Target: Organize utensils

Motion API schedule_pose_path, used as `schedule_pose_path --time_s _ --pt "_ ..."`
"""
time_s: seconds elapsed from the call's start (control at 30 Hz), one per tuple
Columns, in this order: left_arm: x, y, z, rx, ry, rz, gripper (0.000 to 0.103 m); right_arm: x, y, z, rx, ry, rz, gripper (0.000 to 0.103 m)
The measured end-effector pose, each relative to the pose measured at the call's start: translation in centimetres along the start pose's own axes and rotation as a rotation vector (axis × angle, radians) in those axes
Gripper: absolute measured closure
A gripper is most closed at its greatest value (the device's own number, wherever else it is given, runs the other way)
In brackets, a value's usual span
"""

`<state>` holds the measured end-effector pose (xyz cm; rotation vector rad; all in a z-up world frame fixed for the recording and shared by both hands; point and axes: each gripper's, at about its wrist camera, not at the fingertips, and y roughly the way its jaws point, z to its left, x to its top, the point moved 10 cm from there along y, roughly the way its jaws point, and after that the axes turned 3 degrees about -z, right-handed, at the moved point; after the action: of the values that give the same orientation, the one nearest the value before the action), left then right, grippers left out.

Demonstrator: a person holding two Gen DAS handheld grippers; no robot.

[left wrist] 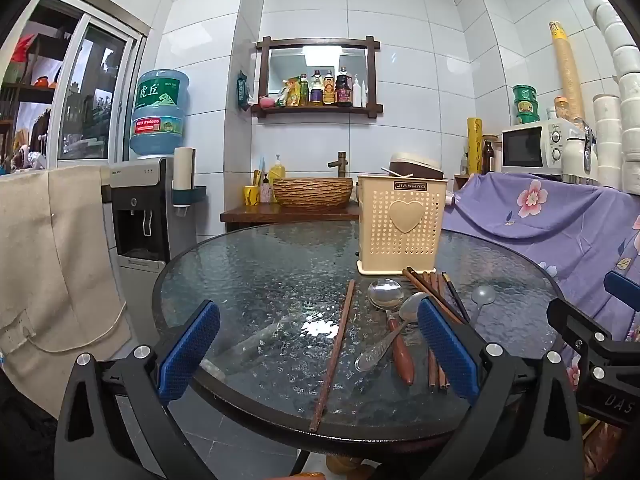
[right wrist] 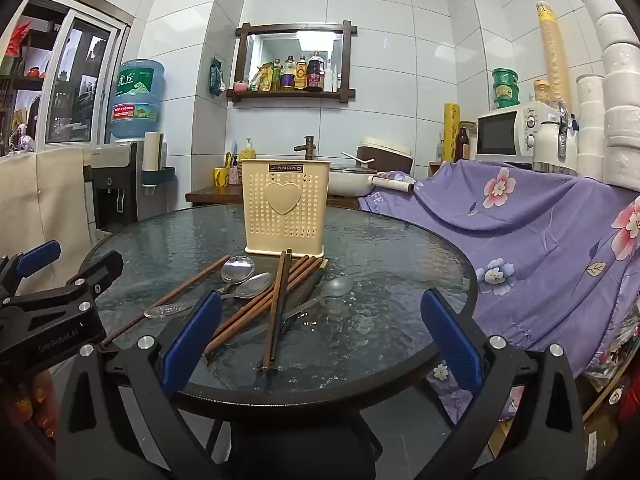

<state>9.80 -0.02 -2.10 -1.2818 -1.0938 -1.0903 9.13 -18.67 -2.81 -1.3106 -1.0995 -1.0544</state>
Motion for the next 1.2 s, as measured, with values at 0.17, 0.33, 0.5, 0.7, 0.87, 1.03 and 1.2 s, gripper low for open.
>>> schedule_pose_path --time_s 0.17,0.33,0.5,0.7,0.87,1.03,1.2 --pt "-0.05 0.04 -0.01 0.001 0.005 0.004 0.006 0.07 -0.03 -0.04 -0.001 0.002 -0.003 0.005" --pt "-0.01 0.10 0.00 0.003 0.005 0.000 0.006 0.01 -0.01 -0.05 0.000 0.003 -0.001 0.005" --pt "-0.02 0.09 -0.05 0.001 0.005 -0.001 0.006 0.02 -0.04 -0.11 -0.002 0.000 -0.002 0.005" --pt "-0.06 0.15 -0.09 -0.001 0.005 0.001 0.006 0.02 -0.02 -0.11 -0.001 0.002 -0.001 0.005" --pt "0.44 0.23 0.19 0.002 0.005 -0.003 0.006 0.01 0.00 -0.19 -0.003 0.001 -0.001 0.005" --pt "0.25 0.32 0.25 0.002 0.005 -0.002 0.006 0.15 -0.11 -0.04 -0.003 0.000 -0.002 0.005" --pt "0.24 0.41 0.24 0.002 0.005 -0.004 0.006 0.15 0.18 -0.23 -0.003 0.002 -0.002 0.005"
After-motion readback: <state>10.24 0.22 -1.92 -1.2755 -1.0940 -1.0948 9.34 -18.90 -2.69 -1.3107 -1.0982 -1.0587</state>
